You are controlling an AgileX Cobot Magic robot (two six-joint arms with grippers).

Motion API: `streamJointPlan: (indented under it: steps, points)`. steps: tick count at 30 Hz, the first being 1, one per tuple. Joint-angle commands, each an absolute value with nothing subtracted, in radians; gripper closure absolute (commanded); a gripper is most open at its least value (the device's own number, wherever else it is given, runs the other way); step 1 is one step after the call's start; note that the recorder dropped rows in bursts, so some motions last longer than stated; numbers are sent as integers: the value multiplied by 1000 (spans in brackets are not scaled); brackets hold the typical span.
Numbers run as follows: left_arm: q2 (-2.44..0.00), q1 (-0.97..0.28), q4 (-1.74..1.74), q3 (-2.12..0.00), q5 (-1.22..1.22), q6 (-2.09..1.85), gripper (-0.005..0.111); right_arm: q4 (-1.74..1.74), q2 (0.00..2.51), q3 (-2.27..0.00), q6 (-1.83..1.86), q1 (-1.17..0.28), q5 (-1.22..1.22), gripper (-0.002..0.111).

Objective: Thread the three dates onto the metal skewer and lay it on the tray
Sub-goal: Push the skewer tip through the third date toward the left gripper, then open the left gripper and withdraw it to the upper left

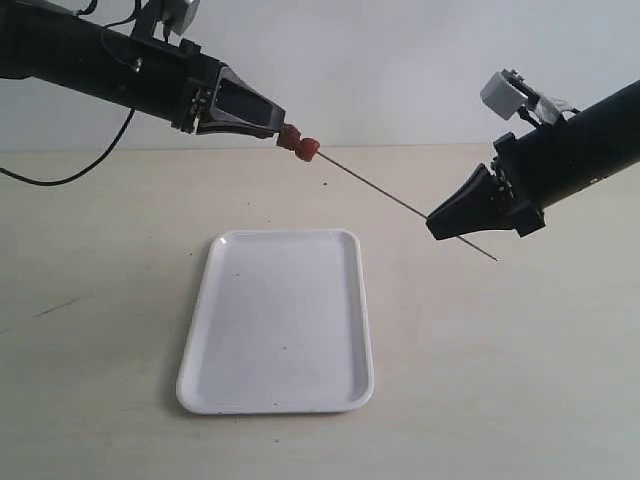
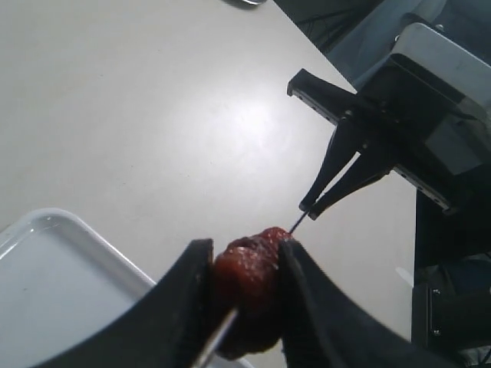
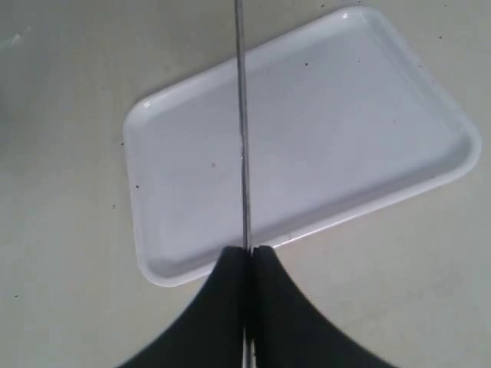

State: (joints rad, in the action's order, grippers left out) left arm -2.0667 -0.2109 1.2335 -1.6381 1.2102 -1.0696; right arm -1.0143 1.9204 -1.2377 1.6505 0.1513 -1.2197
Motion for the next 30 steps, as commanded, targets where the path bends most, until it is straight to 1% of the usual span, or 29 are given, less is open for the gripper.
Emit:
streamJointPlan:
  steps: [1,6,9,15,18,27,30]
  points:
    - [-2054,-222,1243,-1641,1221,-1074,77,-1070,1921,-1244,1653,151,-1221,108]
    - [-2054,-222,1243,-1641,1221,-1074,77,-1070,1921,-1244,1653,151,-1221,108]
    - [-2054,-222,1243,-1641,1221,-1077,75,-1070,1921,-1244,1653,151,-1221,108]
    - [-2054,-220,1243,-1641,1221,-1096,60,-1070,1921,-1244,1655,151,-1221,108]
    - [-2054,-220,1243,-1641,1221,-1099,56,-1070,1921,-1244,1655,151,-1221,108]
    - [-2054,-209,1245,-1641,1219,-1124,56,-1066,1921,-1244,1653,151,-1221,108]
    - [-2049,-154,1274,-1643,1221,-1126,56,-1066,1921,-1244,1653,151,-1221,108]
